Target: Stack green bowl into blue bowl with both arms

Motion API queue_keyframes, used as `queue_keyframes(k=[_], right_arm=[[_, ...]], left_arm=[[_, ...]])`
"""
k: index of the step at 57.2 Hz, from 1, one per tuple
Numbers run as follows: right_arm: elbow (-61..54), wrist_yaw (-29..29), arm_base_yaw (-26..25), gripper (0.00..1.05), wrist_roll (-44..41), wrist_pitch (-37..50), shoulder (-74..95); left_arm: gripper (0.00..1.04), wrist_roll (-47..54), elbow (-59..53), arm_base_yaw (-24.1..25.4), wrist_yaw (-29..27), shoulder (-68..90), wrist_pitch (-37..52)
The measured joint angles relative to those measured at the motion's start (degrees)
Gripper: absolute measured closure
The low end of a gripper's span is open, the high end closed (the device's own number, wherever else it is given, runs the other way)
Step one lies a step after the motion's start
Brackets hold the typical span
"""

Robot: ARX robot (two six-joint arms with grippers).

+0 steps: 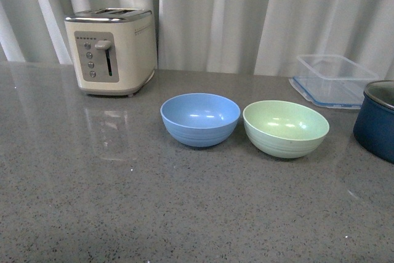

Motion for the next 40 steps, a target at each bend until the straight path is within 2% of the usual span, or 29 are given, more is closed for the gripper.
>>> queue_keyframes(k=[4,12,17,24,29,40], right_arm=[[3.74,-5.60,-1.38,0.10,1.36,-3.28,5.79],[13.03,-8.74,-0.42,0.10,3.43,-1.20,16.20],[22.58,-10.54,2.32,0.10,6.38,-2.64,26.38],[34.69,-13.77,5.77,0.10,12.76,-7.85,41.00],[43.25,-11.58,9.20,0.10,17.27,-10.97,53.00],[54.23,-5.51,14.93,0.10,21.62,-10.64,72.17]], left_arm=[[0.40,0.00,0.00,0.00,0.04,-0.02,0.00],[0.19,0.02,0.00,0.00,0.02,0.02,0.00],[0.05,0.07,0.00,0.00,0.02,-0.02,0.00],[0.07,0.13,0.00,0.00,0.04,-0.02,0.00],[0.07,0.15,0.00,0.00,0.04,-0.02,0.00],[0.07,0.15,0.00,0.00,0.04,-0.02,0.00]])
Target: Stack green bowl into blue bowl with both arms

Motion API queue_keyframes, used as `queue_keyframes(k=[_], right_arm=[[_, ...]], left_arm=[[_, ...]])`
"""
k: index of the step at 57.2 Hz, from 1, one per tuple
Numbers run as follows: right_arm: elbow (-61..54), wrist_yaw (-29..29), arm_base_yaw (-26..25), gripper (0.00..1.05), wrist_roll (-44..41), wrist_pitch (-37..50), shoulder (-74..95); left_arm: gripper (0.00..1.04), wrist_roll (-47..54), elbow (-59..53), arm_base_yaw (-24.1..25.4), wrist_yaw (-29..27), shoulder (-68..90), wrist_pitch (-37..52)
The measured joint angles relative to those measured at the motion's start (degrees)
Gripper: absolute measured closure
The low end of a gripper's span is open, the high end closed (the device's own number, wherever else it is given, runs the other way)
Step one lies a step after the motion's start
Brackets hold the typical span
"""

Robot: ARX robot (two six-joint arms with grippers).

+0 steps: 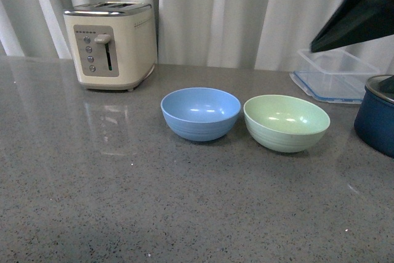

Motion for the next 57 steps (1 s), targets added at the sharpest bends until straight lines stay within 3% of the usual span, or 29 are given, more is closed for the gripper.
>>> queue_keyframes(k=[17,49,57], right_arm=[[11.82,9.25,-0.04,0.10,3.65,-0.09,19.39],[21.64,14.84,-5.35,0.10,5.05,-2.75,33.79],[22.51,15.85,-5.60,0.29,4.42,-3.21,35.06]], left_arm=[[0.07,0.00,0.00,0.00,0.00,0.00,0.00],[0.07,0.00,0.00,0.00,-0.02,0.00,0.00],[0.07,0.00,0.00,0.00,0.00,0.00,0.00]])
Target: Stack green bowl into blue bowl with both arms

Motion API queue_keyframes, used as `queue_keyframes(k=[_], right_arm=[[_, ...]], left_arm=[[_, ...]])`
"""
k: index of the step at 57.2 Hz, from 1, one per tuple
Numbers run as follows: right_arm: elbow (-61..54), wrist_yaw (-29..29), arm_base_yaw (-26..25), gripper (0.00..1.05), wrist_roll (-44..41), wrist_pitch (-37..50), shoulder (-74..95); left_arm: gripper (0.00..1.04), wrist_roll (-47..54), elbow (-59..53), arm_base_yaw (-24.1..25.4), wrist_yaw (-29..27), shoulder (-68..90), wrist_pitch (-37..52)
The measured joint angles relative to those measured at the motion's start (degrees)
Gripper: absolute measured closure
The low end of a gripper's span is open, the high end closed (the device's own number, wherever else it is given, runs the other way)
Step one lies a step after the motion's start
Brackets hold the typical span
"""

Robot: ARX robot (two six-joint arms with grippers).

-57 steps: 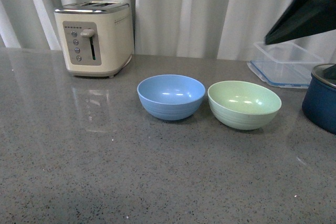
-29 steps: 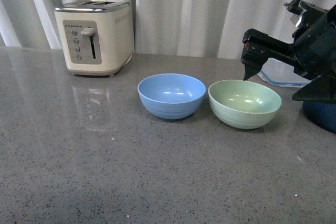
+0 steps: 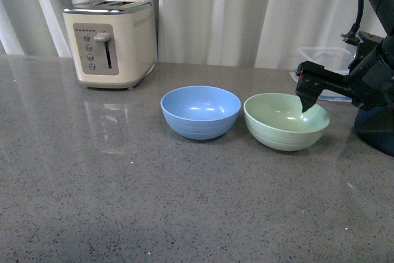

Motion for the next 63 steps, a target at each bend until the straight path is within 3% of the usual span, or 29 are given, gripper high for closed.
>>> queue_keyframes(k=[28,49,63], right_arm=[[0.37,0.48,0.44,1.04,-0.22,-0.68,1.16],[4.61,-0.55,1.66,1.04,-0.72,-2.64,-2.12],[13.57,-0.28,8.22,1.04,-1.90,-3.58,-4.63]], left_arm=[[0.07,0.00,0.00,0.00,0.00,0.00,0.00],[0.07,0.00,0.00,0.00,-0.02,0.00,0.00],[0.07,0.00,0.00,0.00,0.00,0.00,0.00]])
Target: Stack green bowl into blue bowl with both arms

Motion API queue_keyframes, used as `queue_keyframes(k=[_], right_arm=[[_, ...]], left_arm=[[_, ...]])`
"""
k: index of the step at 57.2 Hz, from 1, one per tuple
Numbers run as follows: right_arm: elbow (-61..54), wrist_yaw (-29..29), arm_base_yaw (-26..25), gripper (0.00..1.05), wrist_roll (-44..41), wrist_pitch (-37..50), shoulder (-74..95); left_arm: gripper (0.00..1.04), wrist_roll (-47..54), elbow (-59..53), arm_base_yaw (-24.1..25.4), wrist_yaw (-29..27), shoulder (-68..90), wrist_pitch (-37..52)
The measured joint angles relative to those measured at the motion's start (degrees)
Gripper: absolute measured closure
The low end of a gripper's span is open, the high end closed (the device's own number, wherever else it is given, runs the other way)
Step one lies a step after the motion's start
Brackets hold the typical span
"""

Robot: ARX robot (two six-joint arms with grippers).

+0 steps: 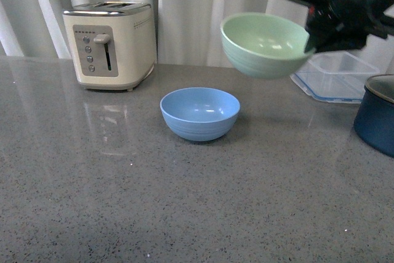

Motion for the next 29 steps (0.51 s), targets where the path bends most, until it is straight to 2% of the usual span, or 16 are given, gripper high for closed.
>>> queue_keyframes(k=[13,29], right_arm=[[7.72,-0.07,7.74,1.04,-1.38,-2.95,4.63],[9.11,2.01,9.16,1.04,-2.43,-3.98,11.37]], left_arm=[[0.07,0.00,0.00,0.00,-0.02,0.00,0.00],[0.07,0.00,0.00,0.00,0.00,0.00,0.00]])
